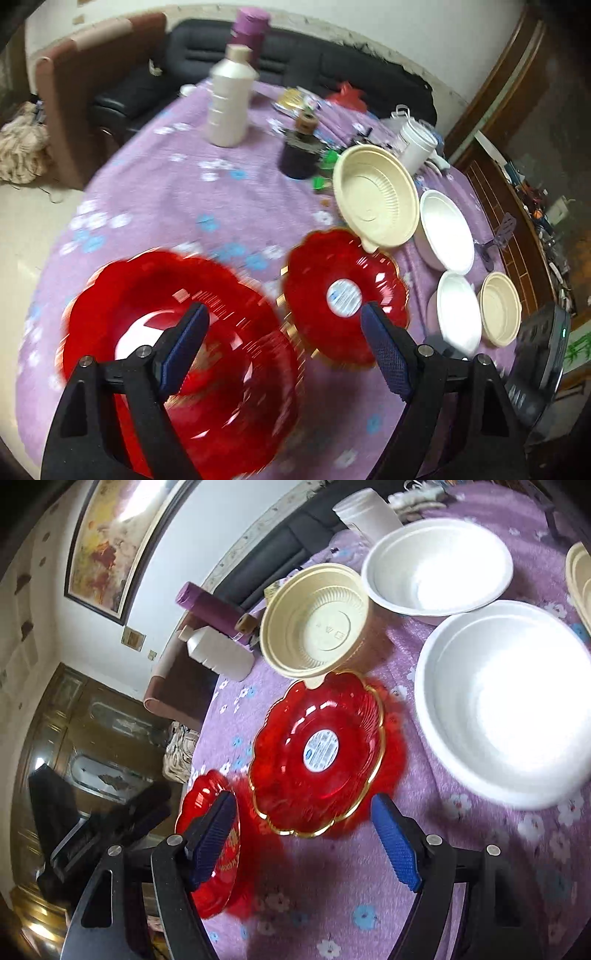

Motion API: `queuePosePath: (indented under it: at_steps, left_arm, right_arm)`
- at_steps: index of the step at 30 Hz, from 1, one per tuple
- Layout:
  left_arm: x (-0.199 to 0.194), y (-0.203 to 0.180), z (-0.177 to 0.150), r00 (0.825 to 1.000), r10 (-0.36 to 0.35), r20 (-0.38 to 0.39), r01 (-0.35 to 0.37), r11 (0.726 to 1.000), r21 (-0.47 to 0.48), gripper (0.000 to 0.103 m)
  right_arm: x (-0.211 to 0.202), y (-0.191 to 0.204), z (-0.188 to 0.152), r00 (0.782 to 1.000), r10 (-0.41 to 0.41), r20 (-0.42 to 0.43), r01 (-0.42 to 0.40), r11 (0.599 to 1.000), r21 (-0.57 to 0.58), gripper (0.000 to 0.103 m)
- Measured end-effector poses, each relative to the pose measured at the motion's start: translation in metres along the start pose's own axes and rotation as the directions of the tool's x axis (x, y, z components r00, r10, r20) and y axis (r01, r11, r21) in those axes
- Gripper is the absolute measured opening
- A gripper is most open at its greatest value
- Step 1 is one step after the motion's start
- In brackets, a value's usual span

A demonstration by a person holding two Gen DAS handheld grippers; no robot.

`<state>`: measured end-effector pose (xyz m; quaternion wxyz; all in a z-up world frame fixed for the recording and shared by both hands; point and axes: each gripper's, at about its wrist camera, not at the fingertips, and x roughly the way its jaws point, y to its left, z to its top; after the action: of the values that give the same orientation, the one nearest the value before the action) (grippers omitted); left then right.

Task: Organize plates and bowls
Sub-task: 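Open both grippers and release the large red plate, then grasp the rim of the smaller red stickered plate with both grippers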

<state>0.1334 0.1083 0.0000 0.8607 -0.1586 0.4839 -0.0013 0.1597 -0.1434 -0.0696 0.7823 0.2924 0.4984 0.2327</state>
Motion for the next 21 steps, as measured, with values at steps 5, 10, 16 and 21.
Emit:
queuePosePath:
  at_steps: [5, 10, 16, 21]
  left_arm:
    - [0.042, -0.014, 0.021, 0.997, 0.041, -0.058, -0.040, 0.999, 0.023, 0.085]
    - [0.072, -0.025, 0.030, 0.992, 0.070, -0.108, -0.063, 0.996, 0.068, 0.085]
    - [0.104, -0.019, 0.030, 0.972, 0.108, -0.210, -0.096, 0.993, 0.069, 0.084]
    - [0.120, -0.017, 0.029, 0.952, 0.140, -0.273, -0.123, 0.989, 0.078, 0.047]
  right_arm:
    - [0.005, -0.017, 0.015, 1.000, 0.007, -0.016, -0.007, 0.999, 0.051, 0.071]
    - [0.015, -0.023, 0.022, 0.999, 0.024, -0.038, -0.021, 0.998, 0.066, 0.060]
    - [0.030, -0.028, 0.021, 0.997, 0.001, -0.080, 0.006, 0.996, 0.088, 0.056]
    - [0.045, -0.030, 0.016, 0.992, -0.062, -0.110, 0.071, 0.995, 0.075, 0.023]
